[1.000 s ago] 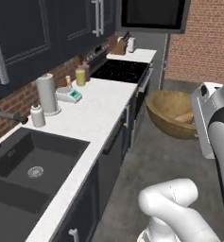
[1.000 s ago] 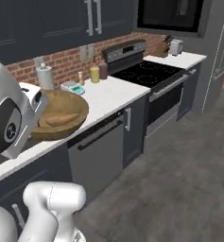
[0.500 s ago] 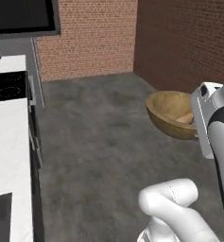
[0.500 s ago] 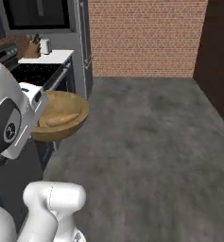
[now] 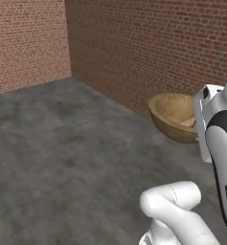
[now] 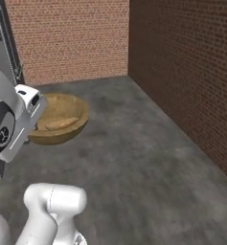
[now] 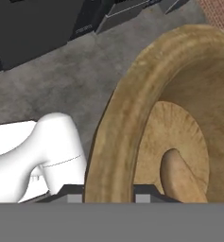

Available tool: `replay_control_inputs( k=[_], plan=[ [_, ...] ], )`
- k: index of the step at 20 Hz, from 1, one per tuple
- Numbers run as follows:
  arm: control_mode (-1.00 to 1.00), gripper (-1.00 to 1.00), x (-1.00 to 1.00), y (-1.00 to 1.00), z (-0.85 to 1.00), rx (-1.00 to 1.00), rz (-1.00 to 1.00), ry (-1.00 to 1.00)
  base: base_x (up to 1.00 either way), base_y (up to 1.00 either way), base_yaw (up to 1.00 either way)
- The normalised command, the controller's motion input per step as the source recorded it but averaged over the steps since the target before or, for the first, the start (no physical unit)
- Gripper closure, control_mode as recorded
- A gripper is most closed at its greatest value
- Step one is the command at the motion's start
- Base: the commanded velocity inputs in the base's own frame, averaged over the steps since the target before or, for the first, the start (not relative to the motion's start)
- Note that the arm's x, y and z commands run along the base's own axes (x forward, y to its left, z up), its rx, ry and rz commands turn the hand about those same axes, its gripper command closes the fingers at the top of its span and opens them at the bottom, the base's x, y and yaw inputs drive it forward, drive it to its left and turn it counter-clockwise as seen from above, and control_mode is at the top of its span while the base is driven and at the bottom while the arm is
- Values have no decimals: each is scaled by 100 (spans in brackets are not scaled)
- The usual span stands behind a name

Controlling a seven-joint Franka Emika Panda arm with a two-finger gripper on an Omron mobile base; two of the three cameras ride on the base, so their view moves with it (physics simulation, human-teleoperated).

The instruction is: Pick the sweet potato from the sink and place it in the bowl. Then pick the bowl and place it in the microwave. Then close the microwave door and press the start button.

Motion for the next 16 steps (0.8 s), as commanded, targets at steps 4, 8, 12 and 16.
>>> replay_control_inputs(
  k=[4,8,12,16],
  plan=[
    [100,100,0,0,0,0,0,0,100,-19,-6],
    [100,100,0,0,0,0,0,0,100,-35,7],
    [100,100,0,0,0,0,0,0,100,-52,28],
    [100,100,0,0,0,0,0,0,100,-44,46]
  ],
)
